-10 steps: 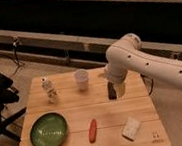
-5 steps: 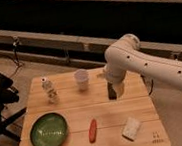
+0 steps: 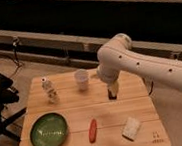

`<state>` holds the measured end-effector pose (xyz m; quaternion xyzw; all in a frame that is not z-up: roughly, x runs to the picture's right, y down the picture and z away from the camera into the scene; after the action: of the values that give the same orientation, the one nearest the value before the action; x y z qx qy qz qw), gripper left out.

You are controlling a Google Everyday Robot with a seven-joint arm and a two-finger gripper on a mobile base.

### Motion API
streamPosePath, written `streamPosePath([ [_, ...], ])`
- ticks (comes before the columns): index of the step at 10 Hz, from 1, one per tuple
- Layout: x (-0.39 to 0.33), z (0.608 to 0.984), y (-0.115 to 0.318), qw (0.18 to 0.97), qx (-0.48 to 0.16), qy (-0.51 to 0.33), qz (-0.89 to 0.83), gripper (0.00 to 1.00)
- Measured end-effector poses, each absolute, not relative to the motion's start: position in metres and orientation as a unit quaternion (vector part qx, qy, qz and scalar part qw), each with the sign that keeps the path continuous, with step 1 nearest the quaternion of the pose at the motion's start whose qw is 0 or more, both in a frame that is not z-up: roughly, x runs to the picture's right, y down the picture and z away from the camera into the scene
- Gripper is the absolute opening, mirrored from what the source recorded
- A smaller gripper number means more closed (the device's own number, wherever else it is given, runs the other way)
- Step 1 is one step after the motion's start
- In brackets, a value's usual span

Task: Knock the bottle over

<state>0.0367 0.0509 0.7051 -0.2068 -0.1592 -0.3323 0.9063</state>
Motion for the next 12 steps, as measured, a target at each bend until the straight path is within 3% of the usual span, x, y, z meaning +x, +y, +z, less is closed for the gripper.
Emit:
streamPosePath([
  [12, -0.131, 0.762, 0.054, 0.828, -0.229, -0.272, -0.433, 0.8],
])
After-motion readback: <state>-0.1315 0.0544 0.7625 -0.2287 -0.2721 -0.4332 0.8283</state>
